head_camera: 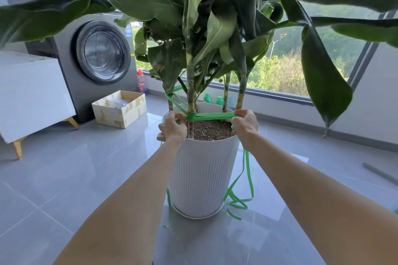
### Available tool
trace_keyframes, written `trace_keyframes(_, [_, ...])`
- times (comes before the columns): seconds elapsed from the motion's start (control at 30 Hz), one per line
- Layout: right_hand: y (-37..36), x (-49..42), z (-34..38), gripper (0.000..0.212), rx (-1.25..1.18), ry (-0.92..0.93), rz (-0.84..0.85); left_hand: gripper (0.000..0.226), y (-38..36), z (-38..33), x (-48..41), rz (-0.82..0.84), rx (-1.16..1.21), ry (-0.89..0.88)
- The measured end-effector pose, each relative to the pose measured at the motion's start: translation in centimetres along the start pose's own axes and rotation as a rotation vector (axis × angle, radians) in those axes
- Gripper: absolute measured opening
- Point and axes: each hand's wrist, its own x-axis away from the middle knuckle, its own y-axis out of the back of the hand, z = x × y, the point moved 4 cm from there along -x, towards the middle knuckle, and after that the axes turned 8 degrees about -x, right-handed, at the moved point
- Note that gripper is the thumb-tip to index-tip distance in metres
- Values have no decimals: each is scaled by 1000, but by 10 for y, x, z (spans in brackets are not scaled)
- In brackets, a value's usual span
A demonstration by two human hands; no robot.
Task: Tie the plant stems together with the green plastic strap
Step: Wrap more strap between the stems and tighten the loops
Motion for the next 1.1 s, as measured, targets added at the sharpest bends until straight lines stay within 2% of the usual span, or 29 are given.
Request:
trace_keyframes(0.17, [4, -1, 0, 33, -19, -22, 12, 6, -3, 7, 2, -40, 25, 50])
trace_keyframes(0.3, [3, 1, 1, 32, -7, -4, 11, 35, -2, 8, 1, -7, 33, 113])
trace_keyframes(0.4, [3, 3, 4, 31, 45, 54, -33, 34, 1, 8, 0, -32, 24, 126])
trace_keyframes(0.5, [3, 3, 10, 31, 128, 130, -64, 24, -1, 6, -3, 44, 185, 39])
trace_keyframes(0.57, [-1, 5, 12, 31, 152, 149, -41, 24, 1, 5, -3, 97, 261, 49])
trace_keyframes(0.7, [-7, 8, 9, 28, 86, 109, -32, 27, 6, 0, -2, 215, 351, 51])
trace_keyframes(0.97, [-8, 10, 8, 31, 52, 68, 5, 28, 7, -7, -2, 463, 318, 10])
trace_keyframes(1.1, [-9, 10, 7, 31, 52, 61, 10, 29, 7, -10, -2, 527, 279, 7])
